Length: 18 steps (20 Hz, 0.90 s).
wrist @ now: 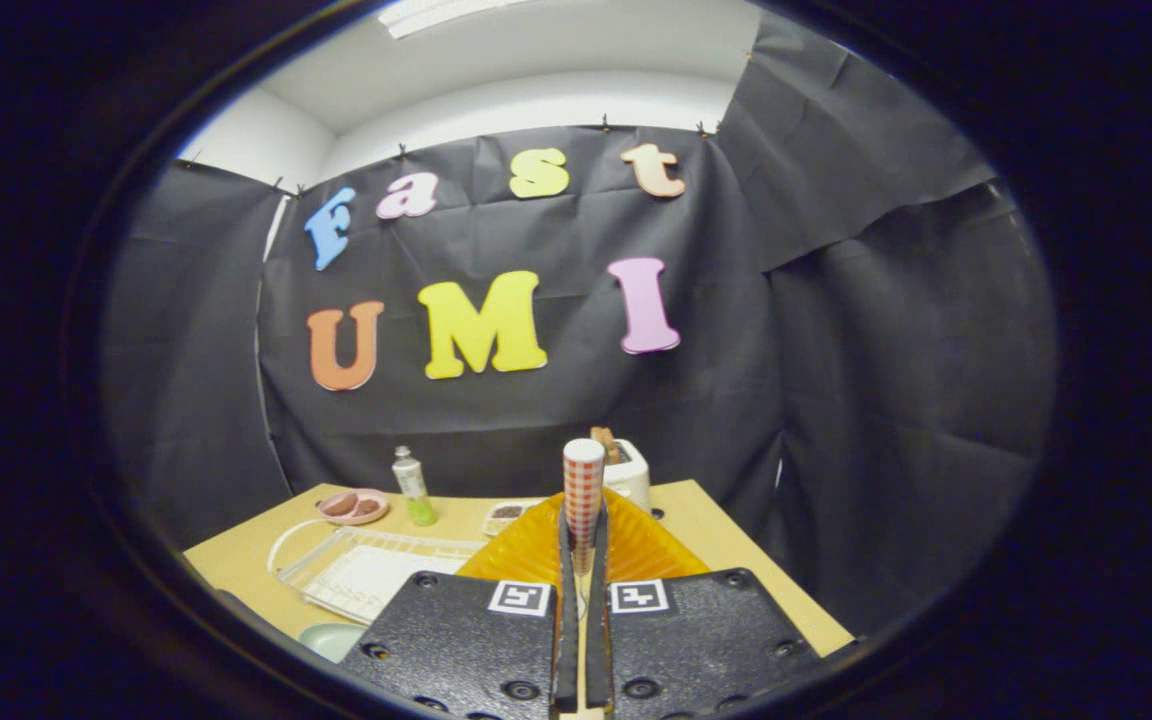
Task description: Take the plate from the dish rack, then take the spoon from the basket and place it into the plate.
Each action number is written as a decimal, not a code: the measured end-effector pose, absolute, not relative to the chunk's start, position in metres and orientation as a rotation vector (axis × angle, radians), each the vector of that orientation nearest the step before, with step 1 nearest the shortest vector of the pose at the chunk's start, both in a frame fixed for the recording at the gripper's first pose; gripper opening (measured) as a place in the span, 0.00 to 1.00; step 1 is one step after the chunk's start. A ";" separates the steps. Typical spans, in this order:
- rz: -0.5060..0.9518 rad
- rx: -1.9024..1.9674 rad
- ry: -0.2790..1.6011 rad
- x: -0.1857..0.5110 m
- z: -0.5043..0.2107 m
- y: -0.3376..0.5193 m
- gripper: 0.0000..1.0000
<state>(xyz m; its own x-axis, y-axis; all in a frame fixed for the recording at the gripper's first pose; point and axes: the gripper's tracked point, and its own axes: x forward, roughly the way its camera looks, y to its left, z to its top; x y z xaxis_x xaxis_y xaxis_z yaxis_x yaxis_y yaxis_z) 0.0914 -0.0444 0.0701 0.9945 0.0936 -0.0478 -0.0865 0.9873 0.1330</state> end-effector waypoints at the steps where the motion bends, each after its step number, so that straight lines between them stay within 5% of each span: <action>1: 0.111 0.122 0.057 0.086 0.068 -0.030 0.08; 18: 0.343 0.015 0.161 0.046 -0.022 0.160 0.08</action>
<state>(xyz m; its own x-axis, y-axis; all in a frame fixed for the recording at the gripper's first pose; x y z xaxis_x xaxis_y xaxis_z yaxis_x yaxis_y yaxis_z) 0.0465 0.1599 -0.0218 0.9290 0.3362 -0.1549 -0.3339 0.9417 0.0417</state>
